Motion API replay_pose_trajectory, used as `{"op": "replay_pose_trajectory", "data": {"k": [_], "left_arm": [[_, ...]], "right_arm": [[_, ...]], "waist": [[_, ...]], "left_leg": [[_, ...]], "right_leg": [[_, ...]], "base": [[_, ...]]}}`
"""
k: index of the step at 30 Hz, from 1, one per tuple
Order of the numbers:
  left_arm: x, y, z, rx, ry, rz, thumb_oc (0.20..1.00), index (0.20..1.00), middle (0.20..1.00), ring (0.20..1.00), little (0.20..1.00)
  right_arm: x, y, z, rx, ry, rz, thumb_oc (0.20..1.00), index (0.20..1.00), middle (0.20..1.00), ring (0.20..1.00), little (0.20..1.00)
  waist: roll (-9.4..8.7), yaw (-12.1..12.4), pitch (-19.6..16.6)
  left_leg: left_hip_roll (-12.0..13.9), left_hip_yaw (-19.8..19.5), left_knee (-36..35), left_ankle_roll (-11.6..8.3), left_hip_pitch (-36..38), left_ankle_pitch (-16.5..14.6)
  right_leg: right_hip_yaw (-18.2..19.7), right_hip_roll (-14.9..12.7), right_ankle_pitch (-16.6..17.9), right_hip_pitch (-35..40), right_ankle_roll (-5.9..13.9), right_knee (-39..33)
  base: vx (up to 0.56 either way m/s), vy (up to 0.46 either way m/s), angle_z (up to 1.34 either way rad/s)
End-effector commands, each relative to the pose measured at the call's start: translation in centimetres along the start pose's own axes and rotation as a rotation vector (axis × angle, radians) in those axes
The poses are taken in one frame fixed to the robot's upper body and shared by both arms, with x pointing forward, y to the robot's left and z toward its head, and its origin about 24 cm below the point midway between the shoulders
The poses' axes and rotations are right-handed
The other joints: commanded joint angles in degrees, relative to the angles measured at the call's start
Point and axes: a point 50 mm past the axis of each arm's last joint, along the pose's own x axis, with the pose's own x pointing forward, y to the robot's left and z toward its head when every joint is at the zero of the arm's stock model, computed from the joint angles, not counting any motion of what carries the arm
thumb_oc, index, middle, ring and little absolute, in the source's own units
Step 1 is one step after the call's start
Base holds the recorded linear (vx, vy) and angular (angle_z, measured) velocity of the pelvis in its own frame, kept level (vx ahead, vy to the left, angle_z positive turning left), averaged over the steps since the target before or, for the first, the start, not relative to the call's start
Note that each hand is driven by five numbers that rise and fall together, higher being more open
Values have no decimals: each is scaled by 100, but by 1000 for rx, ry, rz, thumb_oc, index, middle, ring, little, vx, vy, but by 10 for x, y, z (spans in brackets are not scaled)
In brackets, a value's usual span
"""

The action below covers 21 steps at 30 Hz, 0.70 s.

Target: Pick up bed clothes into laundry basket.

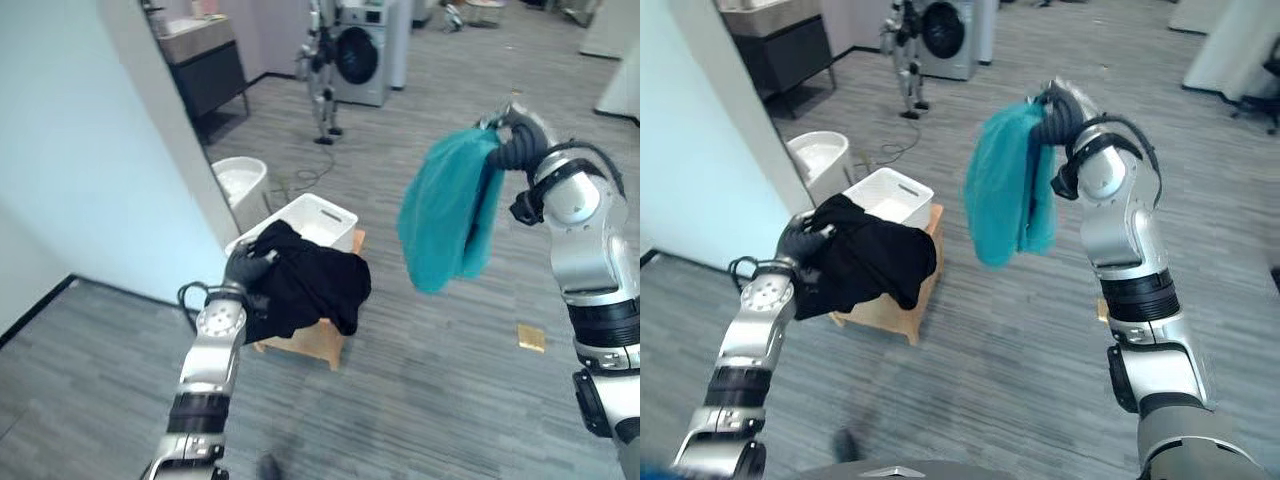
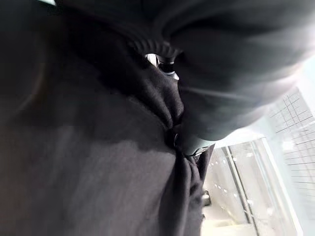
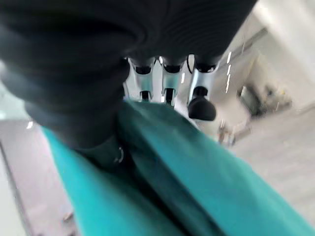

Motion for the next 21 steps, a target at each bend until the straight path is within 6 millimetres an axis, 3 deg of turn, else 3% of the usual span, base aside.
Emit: {"op": "replay_pose_trajectory", "data": {"k": [1, 3, 4, 5, 6, 8, 9, 11, 13, 14, 15, 17, 18, 19, 21], "left_arm": [[6, 20, 55, 14, -262, 16, 200, 200, 200, 200, 200], [6, 12, 48, -12, -240, -20, 200, 200, 200, 200, 200], [6, 9, 46, -16, -236, -28, 200, 200, 200, 200, 200], [6, 9, 46, -16, -236, -29, 200, 200, 200, 200, 200], [8, 0, 47, -27, -240, -58, 200, 200, 200, 200, 200], [9, -6, 49, -29, -245, -85, 200, 200, 200, 200, 200], [8, -7, 49, -26, -249, -93, 200, 200, 200, 200, 200], [7, -11, 48, -19, -251, -111, 200, 200, 200, 200, 200], [7, -16, 48, -26, -251, -124, 200, 200, 200, 200, 200], [8, -16, 48, -27, -251, -124, 200, 200, 200, 200, 200], [11, -24, 48, -57, -242, -138, 200, 200, 200, 200, 200], [12, -28, 48, -70, -237, -150, 200, 200, 200, 200, 200], [11, -31, 47, -81, -237, -158, 200, 200, 200, 200, 200], [9, -36, 43, -96, -226, -175, 200, 200, 200, 200, 200], [3, -39, 35, -124, -206, -179, 200, 200, 200, 200, 200]], "right_arm": [[6, -27, 20, -87, -100, -160, 200, 200, 200, 200, 200], [1, -22, 1, -80, -30, -152, 200, 200, 200, 200, 200], [0, -21, -4, -79, -7, -146, 200, 200, 200, 200, 200], [0, -21, -4, -80, -7, -146, 200, 200, 200, 200, 200], [-2, -22, -13, -83, 37, -149, 200, 200, 200, 200, 200], [-3, -24, -15, -71, 48, -155, 200, 200, 200, 200, 200], [-5, -26, -17, -59, 54, -163, 200, 200, 200, 200, 200], [-6, -26, -16, -48, 54, -168, 200, 200, 200, 200, 200], [-4, -22, -11, -46, 34, -165, 200, 200, 200, 200, 200], [-4, -22, -11, -46, 34, -165, 200, 200, 200, 200, 200], [-1, -16, -4, -38, 7, -159, 200, 200, 200, 200, 200], [3, -8, 3, -35, -14, -137, 200, 200, 200, 200, 200], [7, -1, 10, -26, -35, -124, 200, 200, 200, 200, 200], [15, 14, 23, -15, -72, -91, 200, 200, 200, 200, 200], [23, 34, 35, 4, -98, -49, 200, 200, 200, 200, 200]], "waist": [[-216, 526, -391], [-176, 457, -393], [-167, 483, -431], [-160, 494, -440], [-258, 456, -481], [-369, 420, -515], [-432, 401, -530], [-540, 285, -510], [-574, 152, -505], [-566, 141, -515], [-596, 56, -492], [-616, 32, -507], [-627, 43, -515], [-617, 82, -562], [-574, 126, -639]], "left_leg": [[350, 511, 16, -322, 552, -326], [243, 406, 16, -152, 597, -368], [220, 398, 16, -105, 598, -393], [230, 407, 16, -107, 590, -391], [37, 337, 16, -33, 606, -464], [-176, 320, 16, 43, 626, -536], [-290, 331, 16, 76, 647, -610], [-509, 216, 16, 127, 837, -845], [-578, 17, 16, 100, 919, -936], [-580, 8, 16, 103, 909, -944], [-642, -154, 16, 107, 981, -1030], [-648, -199, 16, 108, 1013, -1083], [-666, -213, 16, 114, 1078, -1147], [-676, -184, 16, 91, 1214, -1292], [-663, -192, 16, 45, 1362, -1398]], "right_leg": [[-644, -1835, 171, -373, 540, 1992], [95, -1068, -109, -738, 279, 3230], [307, -737, -284, -913, 311, 3472], [316, -727, -279, -929, 308, 3473], [526, -253, -475, -831, 306, 3207], [600, 114, -640, -665, 92, 2398], [597, 194, -555, -578, -79, 1927], [557, 158, 81, -750, -457, 803], [739, 172, 797, -1149, -428, 121], [729, 169, 836, -1121, -421, 49], [841, 201, 1238, -1525, -356, -154], [703, 155, 1404, -1645, -303, -154], [446, 112, 1486, -1655, -291, -154], [135, 37, 1437, -1486, -391, -154], [-25, 10, 1383, -1349, -402, -154]], "base": [[166, 353, -105], [155, 304, -88], [77, 154, 29], [108, 141, 69], [123, 130, 45], [140, 105, 28], [144, 16, 38], [194, -51, 24], [180, -84, 1], [208, -105, 13], [139, -75, 36], [150, -118, 22], [231, -153, 41], [220, -137, 35], [206, -106, 15]]}}
